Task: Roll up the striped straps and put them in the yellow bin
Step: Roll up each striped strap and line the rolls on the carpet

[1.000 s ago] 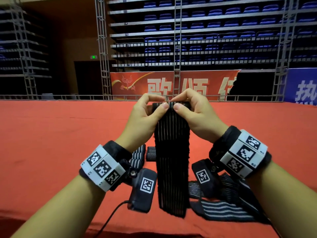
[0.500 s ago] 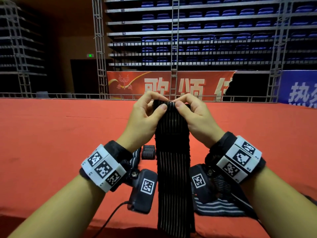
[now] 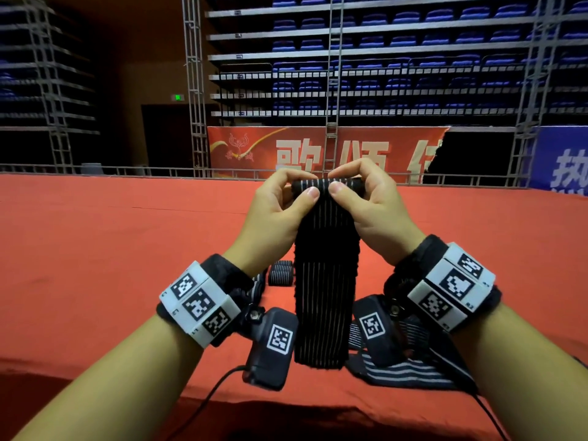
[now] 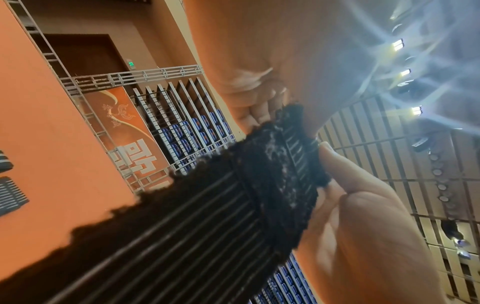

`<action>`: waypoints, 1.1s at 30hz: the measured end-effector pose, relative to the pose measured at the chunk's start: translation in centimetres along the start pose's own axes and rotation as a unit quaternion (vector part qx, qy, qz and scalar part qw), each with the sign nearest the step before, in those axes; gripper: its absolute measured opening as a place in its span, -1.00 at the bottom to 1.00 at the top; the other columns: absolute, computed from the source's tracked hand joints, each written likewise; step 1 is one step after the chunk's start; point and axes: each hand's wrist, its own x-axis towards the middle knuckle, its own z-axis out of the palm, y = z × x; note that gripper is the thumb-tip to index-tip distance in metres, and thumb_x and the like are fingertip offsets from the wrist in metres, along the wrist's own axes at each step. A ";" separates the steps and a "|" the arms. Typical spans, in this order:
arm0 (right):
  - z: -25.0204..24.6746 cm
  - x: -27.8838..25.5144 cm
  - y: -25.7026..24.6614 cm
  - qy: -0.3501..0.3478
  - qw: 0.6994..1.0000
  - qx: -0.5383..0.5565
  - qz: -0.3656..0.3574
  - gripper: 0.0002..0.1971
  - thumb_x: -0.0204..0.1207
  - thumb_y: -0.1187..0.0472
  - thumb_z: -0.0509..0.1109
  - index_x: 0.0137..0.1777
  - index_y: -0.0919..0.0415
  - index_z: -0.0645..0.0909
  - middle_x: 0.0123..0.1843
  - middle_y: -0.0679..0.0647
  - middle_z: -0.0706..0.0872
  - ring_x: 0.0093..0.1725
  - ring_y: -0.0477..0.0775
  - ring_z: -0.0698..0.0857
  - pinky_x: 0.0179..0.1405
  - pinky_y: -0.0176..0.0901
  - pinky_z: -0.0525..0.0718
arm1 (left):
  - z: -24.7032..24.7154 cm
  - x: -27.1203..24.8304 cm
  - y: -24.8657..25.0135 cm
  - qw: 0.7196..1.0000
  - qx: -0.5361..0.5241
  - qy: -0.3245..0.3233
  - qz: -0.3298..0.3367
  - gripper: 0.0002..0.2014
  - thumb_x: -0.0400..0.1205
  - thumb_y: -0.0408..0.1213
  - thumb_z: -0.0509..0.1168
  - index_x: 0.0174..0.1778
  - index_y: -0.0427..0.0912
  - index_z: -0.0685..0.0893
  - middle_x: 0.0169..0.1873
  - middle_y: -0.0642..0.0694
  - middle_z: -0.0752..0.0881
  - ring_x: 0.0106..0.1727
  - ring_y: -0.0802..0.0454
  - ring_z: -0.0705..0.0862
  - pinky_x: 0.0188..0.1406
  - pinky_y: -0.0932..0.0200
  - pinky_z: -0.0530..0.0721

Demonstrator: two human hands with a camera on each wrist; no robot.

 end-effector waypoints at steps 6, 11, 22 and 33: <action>-0.3 -0.4 -0.1 -0.010 1.000 0.005 -0.011 -1.00 0.61 0.31 0.31 -0.03 0.22 0.53 -0.17 0.07 0.62 -0.20 -0.07 0.62 -0.21 -0.17 0.65 | 0.4 -0.1 0.4 1.000 0.014 -0.009 0.011 -0.86 0.68 -0.46 0.28 0.14 -0.28 0.59 -0.09 -0.20 0.70 -0.06 -0.02 0.72 -0.02 0.00 0.76; -0.2 -0.3 -0.2 -0.025 0.999 -0.016 -0.023 -0.91 0.62 0.29 0.28 0.04 0.32 0.51 -0.13 0.03 0.60 -0.15 -0.10 0.59 -0.16 -0.17 0.63 | 0.4 0.2 0.3 1.000 -0.003 -0.003 0.000 -0.93 0.68 -0.38 0.30 0.05 -0.19 0.58 -0.16 -0.26 0.70 -0.15 -0.09 0.72 -0.13 -0.06 0.76; 0.5 0.2 1.0 -0.029 0.999 0.003 0.024 -0.89 0.61 0.23 0.29 0.01 0.29 0.51 -0.12 0.12 0.59 -0.14 -0.08 0.58 -0.16 -0.22 0.60 | 0.4 0.4 -1.1 1.000 0.001 0.006 -0.021 -0.86 0.65 -0.29 0.30 0.07 -0.25 0.62 -0.11 -0.18 0.72 -0.05 -0.05 0.71 0.03 -0.14 0.72; 1.7 0.5 0.9 -0.013 0.996 0.048 0.075 -0.92 0.67 0.29 0.26 0.08 0.29 0.43 -0.12 0.15 0.58 -0.14 -0.01 0.58 -0.14 -0.14 0.60 | 0.1 0.2 -2.0 0.998 -0.027 -0.001 -0.061 -0.71 0.70 -0.24 0.25 0.26 -0.34 0.54 0.08 -0.29 0.70 0.09 -0.02 0.71 0.13 0.09 0.72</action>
